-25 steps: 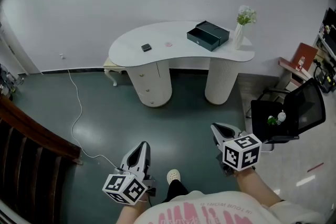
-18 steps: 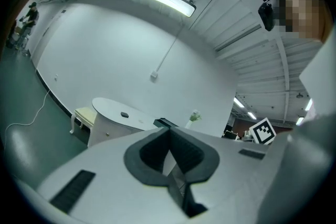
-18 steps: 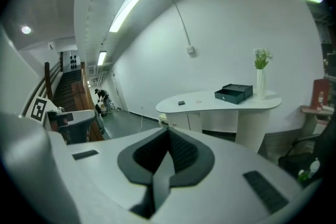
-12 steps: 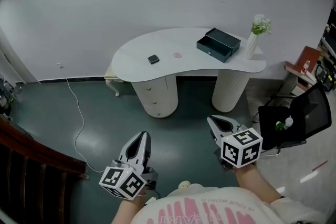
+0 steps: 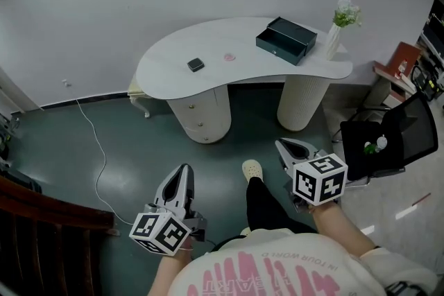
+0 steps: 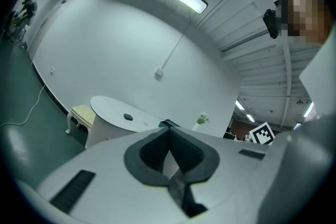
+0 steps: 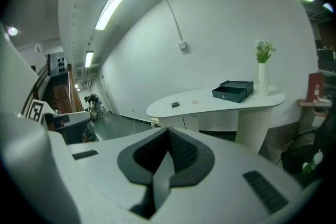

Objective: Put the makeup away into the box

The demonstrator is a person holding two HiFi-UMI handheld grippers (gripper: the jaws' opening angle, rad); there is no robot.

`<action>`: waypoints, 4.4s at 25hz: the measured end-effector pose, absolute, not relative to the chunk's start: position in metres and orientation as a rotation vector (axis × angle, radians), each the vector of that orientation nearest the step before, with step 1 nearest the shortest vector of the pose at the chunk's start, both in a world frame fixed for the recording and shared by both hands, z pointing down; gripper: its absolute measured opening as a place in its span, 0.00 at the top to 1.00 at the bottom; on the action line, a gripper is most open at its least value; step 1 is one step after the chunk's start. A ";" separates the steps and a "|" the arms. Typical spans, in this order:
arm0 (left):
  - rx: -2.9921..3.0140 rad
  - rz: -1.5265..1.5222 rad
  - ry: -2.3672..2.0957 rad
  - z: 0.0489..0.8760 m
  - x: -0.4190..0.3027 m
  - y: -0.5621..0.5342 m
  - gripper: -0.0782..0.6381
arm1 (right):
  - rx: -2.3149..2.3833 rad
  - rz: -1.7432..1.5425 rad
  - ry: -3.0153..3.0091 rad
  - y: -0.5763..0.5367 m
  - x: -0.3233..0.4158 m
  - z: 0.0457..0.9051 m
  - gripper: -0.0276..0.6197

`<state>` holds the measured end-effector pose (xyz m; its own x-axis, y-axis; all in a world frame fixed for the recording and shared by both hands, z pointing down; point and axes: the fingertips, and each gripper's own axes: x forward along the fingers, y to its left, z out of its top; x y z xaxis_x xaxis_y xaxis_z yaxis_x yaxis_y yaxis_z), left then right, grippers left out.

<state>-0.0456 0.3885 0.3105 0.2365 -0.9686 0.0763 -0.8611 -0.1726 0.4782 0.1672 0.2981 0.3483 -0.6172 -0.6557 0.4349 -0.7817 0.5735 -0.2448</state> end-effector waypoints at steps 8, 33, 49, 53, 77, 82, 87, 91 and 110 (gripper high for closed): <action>2.072 -0.312 -1.707 0.318 -0.072 0.348 0.89 | 1.147 0.599 -2.505 0.253 0.145 0.344 0.96; 1.888 -0.453 -1.905 0.314 -0.177 0.166 0.89 | 0.995 0.644 -2.556 -0.014 0.049 0.382 0.96; 1.771 -0.403 -1.949 0.341 -0.202 0.121 0.89 | 0.905 0.689 -2.426 -0.111 0.034 0.464 0.56; 1.726 -0.405 -1.982 0.348 -0.213 0.129 0.89 | 0.886 0.589 -2.365 -0.129 0.028 0.480 0.53; 1.589 -0.319 -2.138 0.343 -0.252 0.159 0.89 | 0.846 0.477 -2.214 -0.203 -0.014 0.531 0.49; 1.585 -0.320 -2.153 0.340 -0.256 0.163 0.89 | 0.843 0.431 -2.177 -0.203 -0.015 0.537 0.55; 1.575 -0.339 -2.146 0.346 -0.258 0.164 0.89 | 0.860 0.447 -2.176 -0.204 -0.013 0.537 0.59; 1.564 -0.358 -2.118 0.353 -0.256 0.164 0.89 | 0.871 0.472 -2.152 -0.197 -0.008 0.538 0.60; 1.977 -0.262 -1.629 0.362 -0.205 -0.012 0.89 | 1.162 0.862 -2.150 -0.147 0.064 0.488 0.60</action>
<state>-0.2046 -0.0125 0.3620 0.2430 -0.9502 0.1950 -0.8410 -0.1061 0.5306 0.0644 -0.1466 0.4876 -0.4802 -0.5154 0.7097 -0.8629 0.4228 -0.2768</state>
